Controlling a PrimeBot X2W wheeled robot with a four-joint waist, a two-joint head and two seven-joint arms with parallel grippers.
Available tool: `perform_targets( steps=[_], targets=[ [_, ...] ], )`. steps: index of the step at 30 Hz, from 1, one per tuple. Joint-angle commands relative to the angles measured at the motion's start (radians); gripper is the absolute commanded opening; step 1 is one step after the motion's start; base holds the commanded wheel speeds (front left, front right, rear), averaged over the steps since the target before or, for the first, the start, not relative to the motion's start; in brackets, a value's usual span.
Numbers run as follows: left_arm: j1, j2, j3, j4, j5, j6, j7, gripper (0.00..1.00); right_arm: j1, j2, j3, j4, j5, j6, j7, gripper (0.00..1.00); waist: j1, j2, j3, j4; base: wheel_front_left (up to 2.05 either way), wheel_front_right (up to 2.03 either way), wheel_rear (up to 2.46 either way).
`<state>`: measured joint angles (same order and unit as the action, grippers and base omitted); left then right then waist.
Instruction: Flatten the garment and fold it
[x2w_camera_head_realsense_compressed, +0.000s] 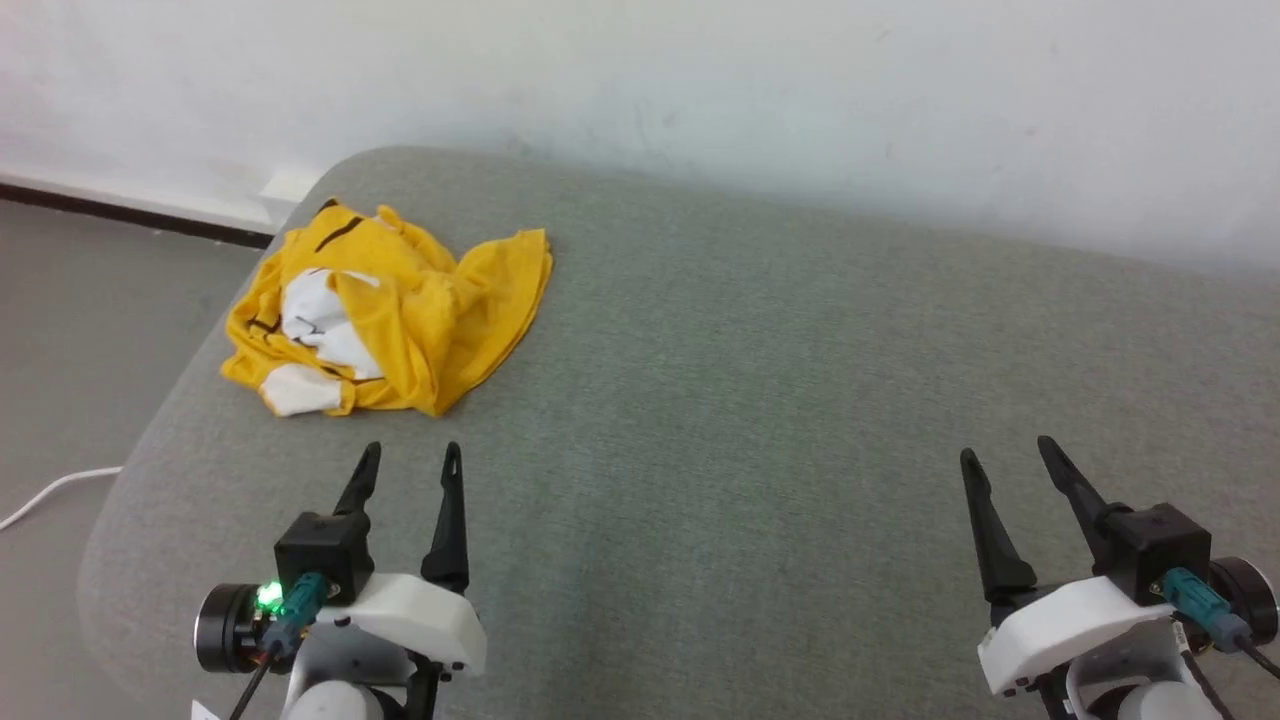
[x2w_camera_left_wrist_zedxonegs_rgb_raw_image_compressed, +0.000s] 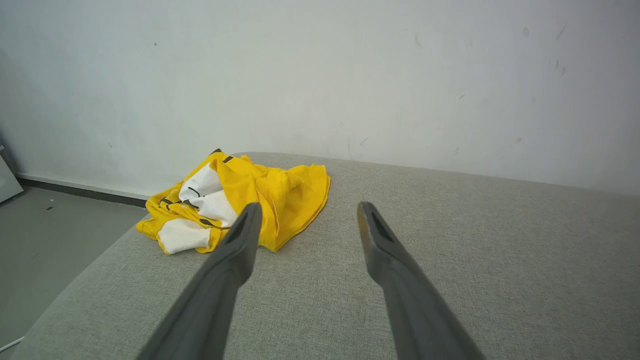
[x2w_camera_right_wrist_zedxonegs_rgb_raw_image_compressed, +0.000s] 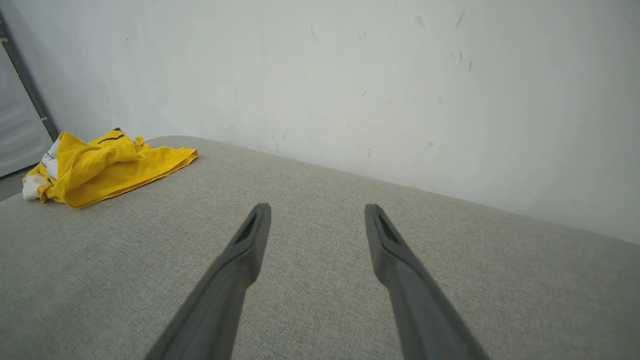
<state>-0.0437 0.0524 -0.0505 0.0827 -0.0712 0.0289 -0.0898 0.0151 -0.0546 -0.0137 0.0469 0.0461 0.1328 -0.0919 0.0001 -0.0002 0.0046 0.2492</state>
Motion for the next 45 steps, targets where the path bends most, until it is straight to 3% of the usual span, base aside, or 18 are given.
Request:
perform_targets(
  steps=[1,45],
  targets=[
    [-0.015,-0.001,-0.005,0.008,-0.013,0.009,-0.013,1.0,-0.014,0.002,0.002,0.005,0.011,-0.001,-0.011,1.0,0.0,0.0001,0.001,0.028,-0.07,-0.07,-0.07],
    [-0.024,-0.002,-0.029,0.061,-0.081,0.069,-0.103,1.0,-0.023,0.003,0.003,0.045,0.048,-0.002,-0.101,1.0,0.0,0.0001,0.002,0.263,-0.02,-0.02,-0.02]
  ],
)
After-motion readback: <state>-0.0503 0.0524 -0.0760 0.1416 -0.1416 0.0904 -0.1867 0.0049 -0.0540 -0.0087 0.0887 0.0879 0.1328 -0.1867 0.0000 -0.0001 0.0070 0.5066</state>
